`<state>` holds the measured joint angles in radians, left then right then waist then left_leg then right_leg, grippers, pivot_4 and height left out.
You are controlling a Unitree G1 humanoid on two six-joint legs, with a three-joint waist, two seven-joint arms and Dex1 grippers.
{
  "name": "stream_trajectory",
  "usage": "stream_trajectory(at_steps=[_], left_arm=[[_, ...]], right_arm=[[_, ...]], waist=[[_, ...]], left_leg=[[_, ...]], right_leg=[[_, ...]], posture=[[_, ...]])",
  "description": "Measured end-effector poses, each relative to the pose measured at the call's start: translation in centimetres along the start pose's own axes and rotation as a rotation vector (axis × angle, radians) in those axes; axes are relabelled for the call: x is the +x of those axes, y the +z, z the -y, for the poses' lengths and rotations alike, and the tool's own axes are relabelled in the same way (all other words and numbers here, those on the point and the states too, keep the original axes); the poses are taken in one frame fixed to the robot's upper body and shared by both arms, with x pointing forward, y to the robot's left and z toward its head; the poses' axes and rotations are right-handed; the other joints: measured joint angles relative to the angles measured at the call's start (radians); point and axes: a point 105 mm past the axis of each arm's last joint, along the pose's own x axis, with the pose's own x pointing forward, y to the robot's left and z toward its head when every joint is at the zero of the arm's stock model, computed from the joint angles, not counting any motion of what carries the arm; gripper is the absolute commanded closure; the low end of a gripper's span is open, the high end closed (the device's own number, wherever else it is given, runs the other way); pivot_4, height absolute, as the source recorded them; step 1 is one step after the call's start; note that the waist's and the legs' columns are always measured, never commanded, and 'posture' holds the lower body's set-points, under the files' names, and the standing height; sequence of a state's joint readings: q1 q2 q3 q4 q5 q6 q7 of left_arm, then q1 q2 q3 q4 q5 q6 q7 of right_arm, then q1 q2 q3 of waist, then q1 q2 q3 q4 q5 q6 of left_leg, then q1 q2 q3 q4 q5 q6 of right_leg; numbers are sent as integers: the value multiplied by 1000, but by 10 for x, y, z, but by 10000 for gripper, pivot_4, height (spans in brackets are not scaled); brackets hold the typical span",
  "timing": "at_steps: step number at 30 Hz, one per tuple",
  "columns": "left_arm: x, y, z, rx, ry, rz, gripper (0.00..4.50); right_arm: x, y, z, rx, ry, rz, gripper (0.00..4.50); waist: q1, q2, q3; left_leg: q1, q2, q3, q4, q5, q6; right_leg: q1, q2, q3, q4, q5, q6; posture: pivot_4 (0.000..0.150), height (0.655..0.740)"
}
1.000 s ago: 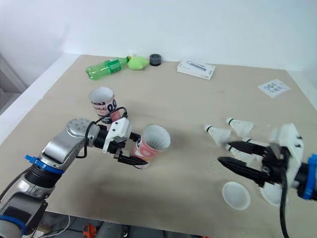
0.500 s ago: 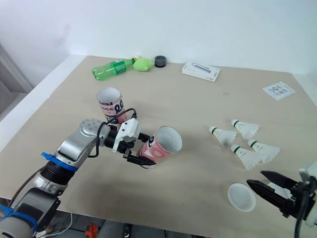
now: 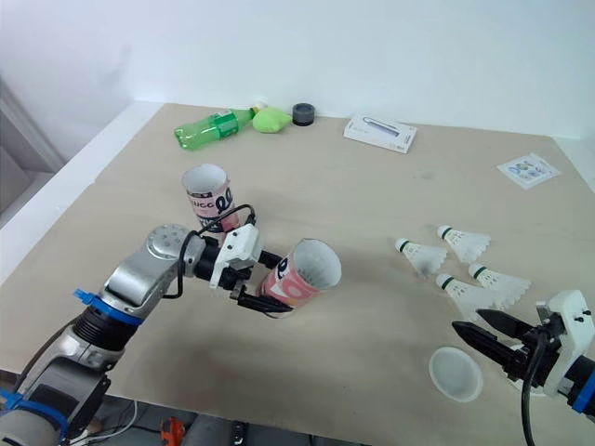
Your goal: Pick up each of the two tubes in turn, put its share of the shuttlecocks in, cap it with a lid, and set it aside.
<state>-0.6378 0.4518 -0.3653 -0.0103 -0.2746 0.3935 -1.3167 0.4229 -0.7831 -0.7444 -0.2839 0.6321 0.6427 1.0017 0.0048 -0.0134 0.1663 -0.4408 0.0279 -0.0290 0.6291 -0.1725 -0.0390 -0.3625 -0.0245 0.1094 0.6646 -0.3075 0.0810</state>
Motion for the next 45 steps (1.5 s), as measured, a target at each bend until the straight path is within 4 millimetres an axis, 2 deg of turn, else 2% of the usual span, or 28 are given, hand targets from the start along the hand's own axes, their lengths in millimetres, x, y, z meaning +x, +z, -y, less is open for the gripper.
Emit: stream_trajectory(at_steps=[8,18,19,21,22,23,26,27,34,36,38,39,42,44,45], left_arm=[[-2,-1,1,-6,12,-1,12351],[-3,-1,0,-12,10,-4,12351],[-3,0,1,-12,10,-4,12351],[-3,-1,0,-13,11,-6,12351],[-4,-1,0,-13,12,-8,12351],[-4,-1,0,-12,12,-8,12351],[-6,-1,0,-16,16,-10,12351],[-6,-1,0,-17,17,-11,12351],[-12,-1,0,-36,25,-13,12351],[-13,-1,3,-50,10,-8,12351],[-16,-1,4,-57,7,-12,12351],[-18,-2,6,-59,-6,-16,12351],[-20,-2,8,-66,-9,-18,12351],[-23,-3,9,-76,-16,-18,12351],[-23,-3,10,-79,-20,-17,12351]], right_arm=[[0,1,10,1,-11,19,13255],[32,0,14,-1,26,26,13255],[33,0,14,0,26,26,17050],[34,2,16,-1,19,34,19699],[34,2,18,-4,15,39,26084],[34,2,19,-4,13,42,27622],[34,1,21,-2,8,46,41511],[34,1,21,-2,8,47,43839],[31,-1,18,13,24,46,43839],[20,-3,11,40,46,39,43839],[15,0,9,39,54,45,43839],[7,2,3,29,61,48,43839],[2,6,-3,15,72,47,43839],[1,12,-13,-10,101,57,43839],[2,23,-22,-41,136,81,43839]], waist=[[-4,0,0],[-7,1,0],[-7,1,0],[-8,1,-1],[-8,1,0],[-8,1,0],[-11,1,-1],[-13,1,0],[-28,1,-1],[-28,1,0],[-28,1,0],[-30,1,0],[-34,1,0],[-37,1,0],[-38,1,0]], left_leg=[[1,1,0,-1,0,0],[2,1,0,-2,0,0],[2,1,0,-2,0,0],[2,1,0,-2,0,0],[2,1,0,-2,0,0],[2,1,0,-2,0,0],[2,1,0,-2,0,0],[2,1,0,-2,0,0],[2,1,0,-2,0,0],[2,1,-1,-3,0,0],[2,1,-1,-4,0,0],[2,1,0,-4,0,0],[2,2,0,-5,0,0],[3,2,0,-5,1,1],[3,3,0,-4,1,1]], right_leg=[[0,1,0,0,0,0],[0,1,0,0,0,-1],[0,1,0,0,0,-1],[0,1,0,0,0,0],[0,1,0,0,0,-1],[0,2,0,0,0,0],[0,2,0,1,0,-1],[0,2,0,1,0,-1],[0,2,0,1,0,-1],[0,2,0,1,0,-1],[0,2,0,1,0,-1],[-1,2,1,1,0,-1],[-1,3,1,1,-1,-1],[-1,3,1,2,-1,-1],[-1,3,1,2,0,-1]], posture=[[1500,7294],[1500,7294],[1500,7294],[1500,7294],[1500,7294],[1500,7294],[1500,7294],[1500,7294],[1500,7294],[1500,7294],[1500,7294],[1500,7294],[1500,7294],[1500,7294],[1500,7294]])
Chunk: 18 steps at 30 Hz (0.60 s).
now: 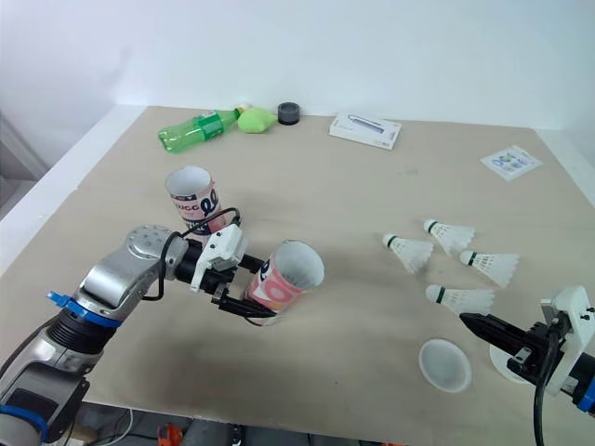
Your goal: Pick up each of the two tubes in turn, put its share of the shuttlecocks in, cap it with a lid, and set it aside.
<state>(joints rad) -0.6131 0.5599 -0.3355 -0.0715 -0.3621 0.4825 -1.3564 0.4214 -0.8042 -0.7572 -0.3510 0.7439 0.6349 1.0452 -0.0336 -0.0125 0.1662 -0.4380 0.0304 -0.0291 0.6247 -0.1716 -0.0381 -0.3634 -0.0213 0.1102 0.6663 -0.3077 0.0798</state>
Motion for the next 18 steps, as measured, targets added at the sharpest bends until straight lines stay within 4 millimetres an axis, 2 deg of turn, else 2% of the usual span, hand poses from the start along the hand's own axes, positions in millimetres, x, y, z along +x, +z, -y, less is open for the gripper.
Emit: stream_trajectory(at_steps=[2,5,9,11,14,18], left_arm=[[0,0,0,0,-2,1,12351],[1,1,1,2,-5,3,12351],[2,1,1,3,-9,9,12351],[7,3,1,9,-21,15,12351],[8,4,1,12,-23,15,12351],[10,4,1,15,-23,17,12351]], right_arm=[[2,5,-4,-16,20,7,43839],[12,30,-25,-122,124,15,43839],[19,56,-44,-245,208,28,43839],[26,85,-58,-389,271,48,43839],[33,101,-68,-462,324,56,43839],[42,111,-83,-524,411,48,43839]], waist=[[0,0,0],[-1,0,0],[0,-1,1],[2,-2,2],[7,-3,2],[11,-4,2]], left_leg=[[0,0,0,0,0,0],[0,0,0,0,0,0],[-1,-1,0,0,1,1],[-2,-1,0,1,1,0],[-2,-2,0,1,1,0],[-3,-2,-1,1,0,0]], right_leg=[[0,0,0,0,0,0],[0,0,0,0,1,1],[0,-1,0,0,0,1],[0,-1,0,0,1,1],[0,-2,0,0,1,0],[0,-2,-1,0,2,-1]], posture=[[1500,7294],[1500,7294],[1500,7294],[1500,7294],[1500,7294],[1500,7294]])
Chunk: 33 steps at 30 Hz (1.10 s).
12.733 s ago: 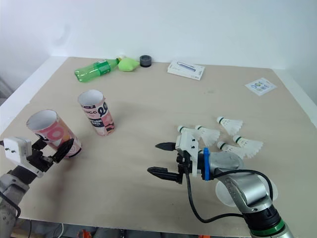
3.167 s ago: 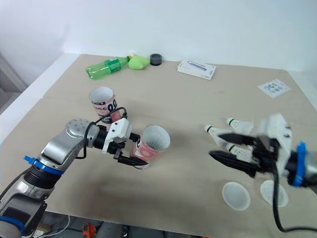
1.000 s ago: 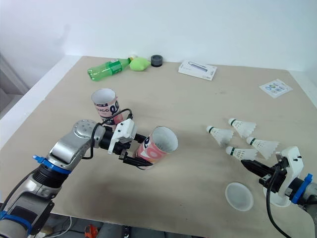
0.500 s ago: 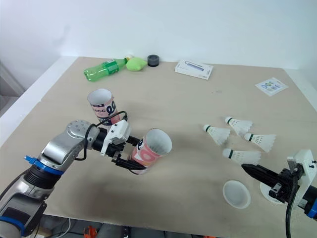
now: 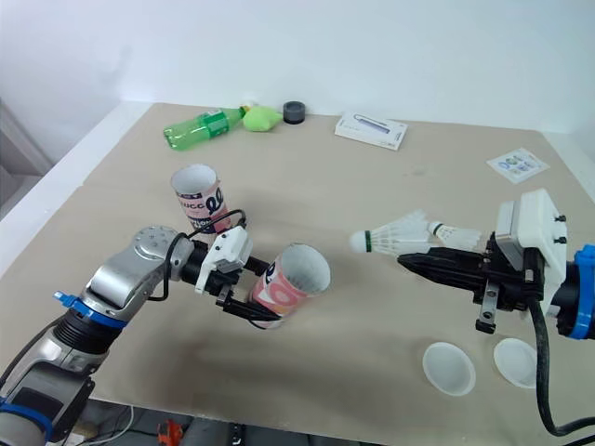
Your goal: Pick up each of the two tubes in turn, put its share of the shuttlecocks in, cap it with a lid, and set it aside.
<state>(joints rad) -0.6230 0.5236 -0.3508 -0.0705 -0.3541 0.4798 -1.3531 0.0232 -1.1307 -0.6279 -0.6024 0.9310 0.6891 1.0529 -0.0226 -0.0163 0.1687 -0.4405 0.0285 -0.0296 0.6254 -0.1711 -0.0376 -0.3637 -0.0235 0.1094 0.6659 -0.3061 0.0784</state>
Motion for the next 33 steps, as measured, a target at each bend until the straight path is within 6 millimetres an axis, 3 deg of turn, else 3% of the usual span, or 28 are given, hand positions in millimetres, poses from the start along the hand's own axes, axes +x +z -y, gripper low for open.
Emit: stream_trajectory(at_steps=[8,13,18,19,21,22,24,25,28,30,33], left_arm=[[0,0,-1,-5,11,-1,12351],[1,0,-2,-5,12,0,12351],[1,0,-2,-9,12,1,12351],[2,0,-2,-8,11,5,12351],[2,0,-2,-8,11,6,12351],[4,1,-3,-6,13,11,12351],[7,2,-3,-6,13,18,12351],[7,2,-3,-6,16,18,12351],[7,2,-3,-6,17,18,12351],[6,2,-3,-6,18,18,12351],[6,2,-3,-6,19,17,12351]], right_arm=[[22,22,-14,-104,184,16,43839],[39,25,-23,-148,287,10,43839],[48,21,-16,-189,297,-20,43839],[51,16,-15,-184,321,-37,39756],[52,15,-15,-188,326,-40,37304],[57,15,-17,-205,358,-39,30773],[59,12,-18,-206,374,-44,25748],[58,11,-15,-202,370,-47,19876],[55,10,-10,-187,359,-45,11129],[46,17,-3,-200,311,-31,1986],[44,19,-3,-199,306,-21,1986]], waist=[[0,0,0],[0,0,0],[1,0,0],[1,0,0],[2,0,0],[1,0,0],[2,0,0],[2,0,0],[1,0,0],[1,0,0],[1,0,0]], left_leg=[[0,1,0,1,0,0],[0,1,0,2,0,0],[0,1,0,2,0,0],[-1,1,0,2,0,0],[-1,1,0,2,0,0],[-1,1,0,3,0,0],[-1,1,0,3,0,0],[-2,1,0,3,0,0],[-2,1,0,3,0,0],[-2,1,-1,3,0,0],[-2,1,-1,3,0,0]], right_leg=[[0,0,-1,0,2,-2],[0,0,-1,0,2,-2],[-1,-1,-1,0,2,-3],[-1,0,-1,1,3,-3],[-1,0,-1,1,3,-3],[-1,0,-1,1,3,-3],[-1,0,-1,1,3,-3],[-1,0,-1,1,3,-3],[-2,0,-1,1,3,-3],[-2,0,-1,1,3,-3],[-2,0,-1,1,3,-4]], posture=[[1500,7294],[1500,7294],[1500,7294],[1500,7294],[1500,7294],[1500,7294],[1500,7294],[1500,7294],[1500,7294],[1500,7294],[1500,7294]])
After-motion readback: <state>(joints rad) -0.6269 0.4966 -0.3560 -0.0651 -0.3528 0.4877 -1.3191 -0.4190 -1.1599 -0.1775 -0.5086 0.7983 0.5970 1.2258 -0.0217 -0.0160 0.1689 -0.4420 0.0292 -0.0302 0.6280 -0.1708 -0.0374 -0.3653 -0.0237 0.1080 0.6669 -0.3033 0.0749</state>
